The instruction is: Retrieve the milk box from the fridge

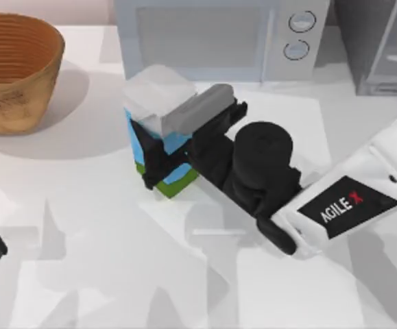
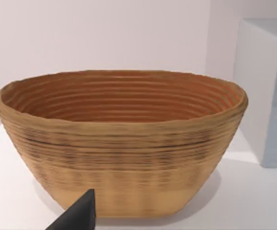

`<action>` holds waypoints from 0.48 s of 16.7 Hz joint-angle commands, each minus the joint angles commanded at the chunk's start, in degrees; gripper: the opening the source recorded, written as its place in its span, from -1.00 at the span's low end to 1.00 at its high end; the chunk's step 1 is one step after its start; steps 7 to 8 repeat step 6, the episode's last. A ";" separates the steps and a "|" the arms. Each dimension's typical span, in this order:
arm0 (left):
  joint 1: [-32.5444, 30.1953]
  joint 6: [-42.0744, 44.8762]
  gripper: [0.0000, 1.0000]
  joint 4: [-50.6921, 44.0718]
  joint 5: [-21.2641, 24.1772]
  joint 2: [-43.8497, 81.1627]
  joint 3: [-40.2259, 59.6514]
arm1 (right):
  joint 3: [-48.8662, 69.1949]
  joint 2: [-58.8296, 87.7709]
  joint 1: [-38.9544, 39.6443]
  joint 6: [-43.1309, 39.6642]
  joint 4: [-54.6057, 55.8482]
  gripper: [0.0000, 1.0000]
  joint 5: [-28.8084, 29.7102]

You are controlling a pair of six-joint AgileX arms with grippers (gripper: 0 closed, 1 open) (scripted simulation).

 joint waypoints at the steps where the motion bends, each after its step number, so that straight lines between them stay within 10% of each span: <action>1: 0.00 0.00 1.00 0.00 0.00 0.00 0.00 | 0.00 0.00 0.00 0.00 0.00 1.00 0.00; 8: 0.00 0.00 1.00 0.00 0.00 0.00 0.00 | 0.00 0.00 0.00 0.00 0.00 1.00 0.00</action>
